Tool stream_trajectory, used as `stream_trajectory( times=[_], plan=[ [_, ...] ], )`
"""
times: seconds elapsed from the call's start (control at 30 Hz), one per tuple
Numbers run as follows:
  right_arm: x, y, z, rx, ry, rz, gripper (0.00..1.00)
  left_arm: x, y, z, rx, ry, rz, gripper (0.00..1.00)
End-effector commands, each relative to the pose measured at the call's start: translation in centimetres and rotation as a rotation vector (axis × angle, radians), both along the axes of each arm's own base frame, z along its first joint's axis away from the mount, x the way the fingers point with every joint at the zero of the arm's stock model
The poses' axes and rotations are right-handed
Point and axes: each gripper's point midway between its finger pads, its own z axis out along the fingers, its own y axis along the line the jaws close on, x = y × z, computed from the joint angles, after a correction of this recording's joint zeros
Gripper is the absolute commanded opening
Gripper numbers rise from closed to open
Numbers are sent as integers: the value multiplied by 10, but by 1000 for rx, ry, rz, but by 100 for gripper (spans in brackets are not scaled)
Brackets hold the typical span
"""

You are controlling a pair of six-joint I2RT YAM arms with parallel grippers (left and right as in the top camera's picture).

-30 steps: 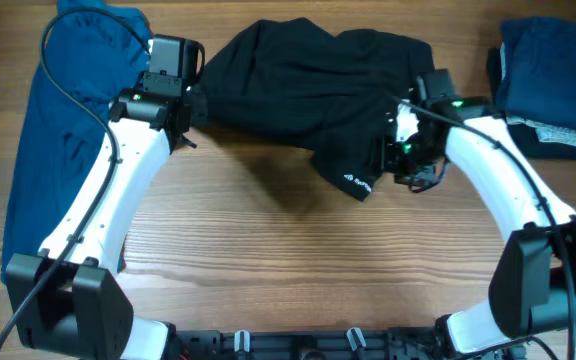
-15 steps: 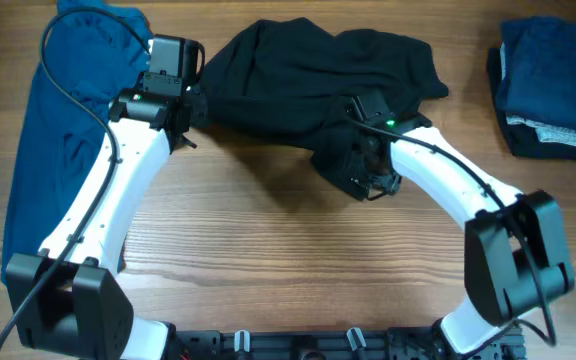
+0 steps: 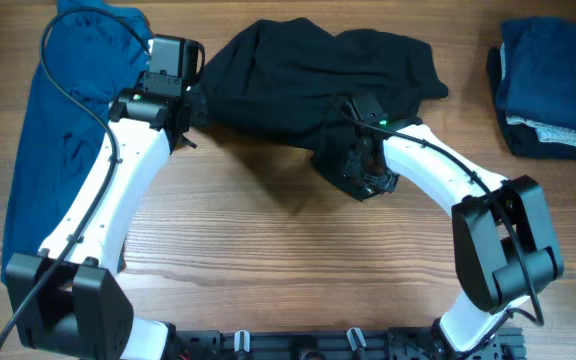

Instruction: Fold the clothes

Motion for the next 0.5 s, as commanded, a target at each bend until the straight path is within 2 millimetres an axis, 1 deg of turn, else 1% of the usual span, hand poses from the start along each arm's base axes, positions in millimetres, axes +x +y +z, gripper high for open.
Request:
stream_trajectory(
  times=[0.0, 0.07, 0.17, 0.2, 0.23, 0.3, 0.37, 0.43, 0.47],
  plan=[
    [-6, 0, -9, -2, 29, -2, 34, 1, 0, 5, -40, -19, 44, 4],
    [-8, 0, -11, -1, 37, 0, 34, 1, 0, 4, -43, -18, 49, 4],
    [-19, -4, -19, -13, 66, -1, 34, 1, 0, 4, -43, -18, 49, 4],
    [-26, -7, -23, -16, 84, -3, 33, 1, 0, 4, -43, -19, 49, 4],
    [-26, -7, -23, -17, 85, -3, 31, 1, 0, 4, -43, -19, 49, 4],
    [-26, -7, -23, -16, 82, -2, 25, 1, 0, 4, -43, -19, 49, 4],
    [-23, -6, -23, -12, 73, -2, 16, 1, 0, 4, -43, -18, 49, 4],
    [-22, -5, -23, -9, 66, -2, 5, 1, 0, 4, -42, -15, 49, 4],
    [-21, -5, -23, -8, 63, -2, 4, 0, 1, 3, -42, -12, 49, 4]
  ],
)
